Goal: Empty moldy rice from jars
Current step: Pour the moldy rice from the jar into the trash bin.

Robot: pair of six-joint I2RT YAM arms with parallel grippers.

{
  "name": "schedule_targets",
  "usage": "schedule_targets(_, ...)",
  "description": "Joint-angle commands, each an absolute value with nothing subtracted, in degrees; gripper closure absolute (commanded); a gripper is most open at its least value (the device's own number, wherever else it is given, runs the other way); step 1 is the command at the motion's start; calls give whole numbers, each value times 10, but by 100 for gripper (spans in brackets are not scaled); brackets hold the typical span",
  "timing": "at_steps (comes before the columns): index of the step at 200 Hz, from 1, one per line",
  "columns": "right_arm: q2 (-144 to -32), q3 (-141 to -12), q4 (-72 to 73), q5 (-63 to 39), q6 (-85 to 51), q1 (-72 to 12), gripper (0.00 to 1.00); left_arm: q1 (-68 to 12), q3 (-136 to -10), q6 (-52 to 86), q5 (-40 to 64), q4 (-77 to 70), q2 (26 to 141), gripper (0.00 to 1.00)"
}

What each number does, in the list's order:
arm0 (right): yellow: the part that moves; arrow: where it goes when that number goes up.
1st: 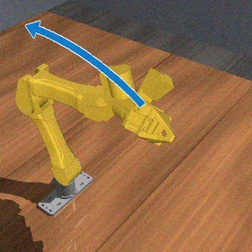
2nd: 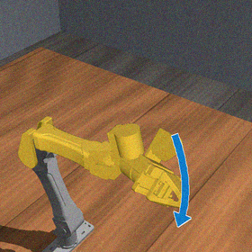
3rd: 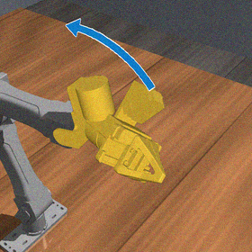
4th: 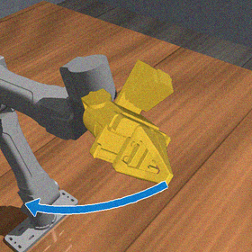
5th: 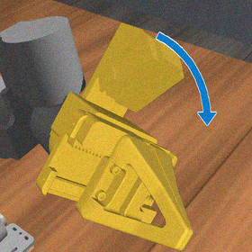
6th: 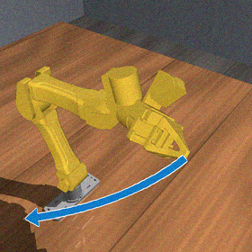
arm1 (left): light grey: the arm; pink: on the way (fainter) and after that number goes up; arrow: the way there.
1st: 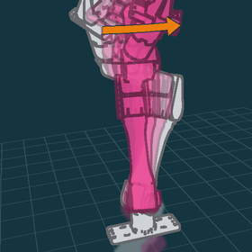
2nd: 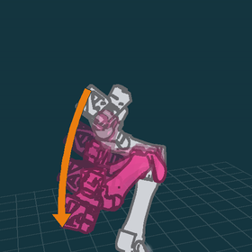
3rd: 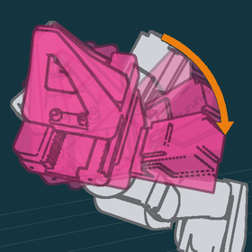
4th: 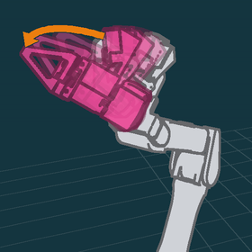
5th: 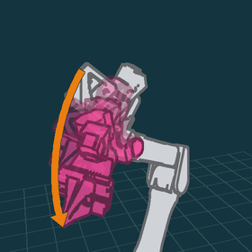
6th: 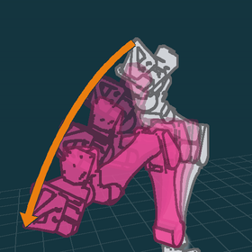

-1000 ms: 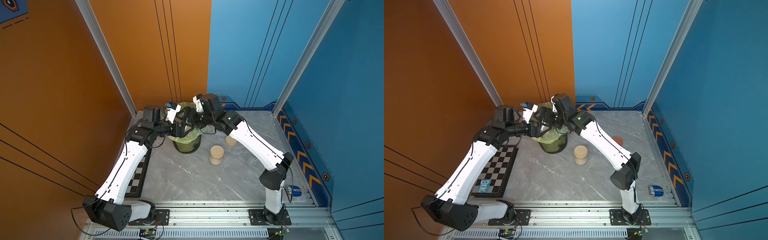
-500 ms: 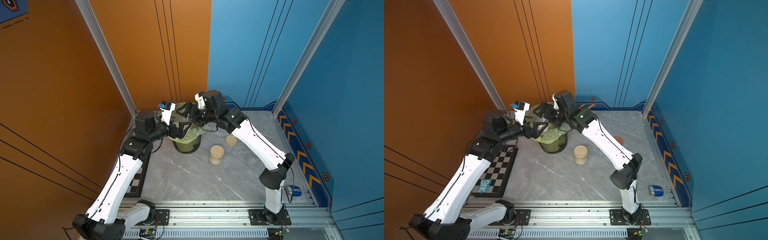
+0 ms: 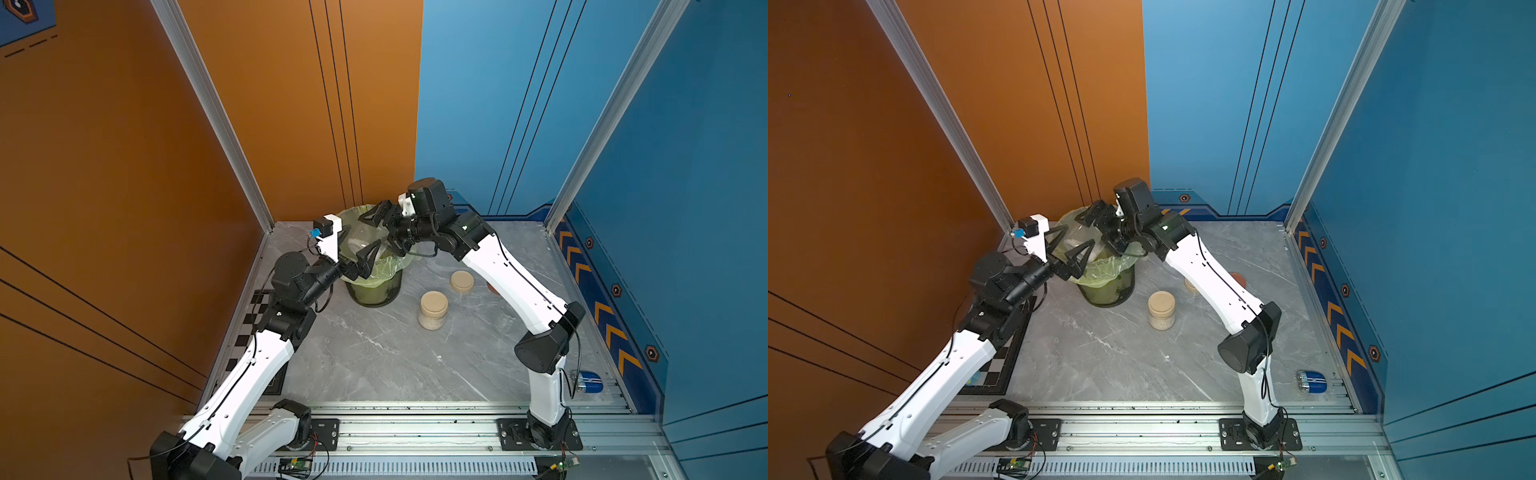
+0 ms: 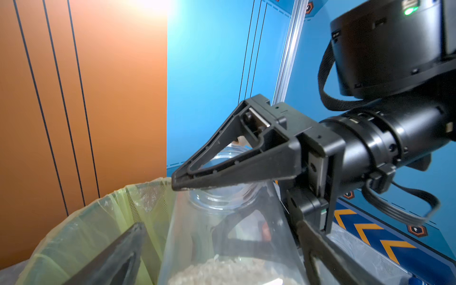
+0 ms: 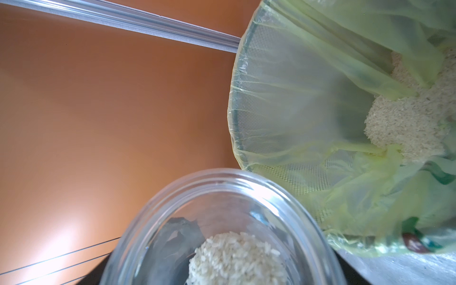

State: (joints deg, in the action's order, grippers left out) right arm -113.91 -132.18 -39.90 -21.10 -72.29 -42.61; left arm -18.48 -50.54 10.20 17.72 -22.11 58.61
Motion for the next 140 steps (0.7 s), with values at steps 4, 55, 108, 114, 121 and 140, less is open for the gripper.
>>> schedule_targets(4,-1123,-1363,-351,-264,-788,-430,100,-199,-468,93,108,-326,598,2)
schedule_targets(55,-1129,-1367,-319,-280,-843,-430,100,-222,-438,93,81,-399,618,2)
schedule_targets(108,-1134,-1364,-313,-285,-848,-438,100,-234,-438,96,59,-432,636,2)
schedule_targets(114,-1136,-1364,-313,-286,-848,-439,100,-234,-438,97,55,-438,638,2)
schedule_targets(121,-1136,-1363,-312,-288,-849,-440,100,-235,-439,100,53,-443,640,2)
schedule_targets(140,-1137,-1361,-311,-292,-851,-441,100,-235,-440,107,51,-458,646,2)
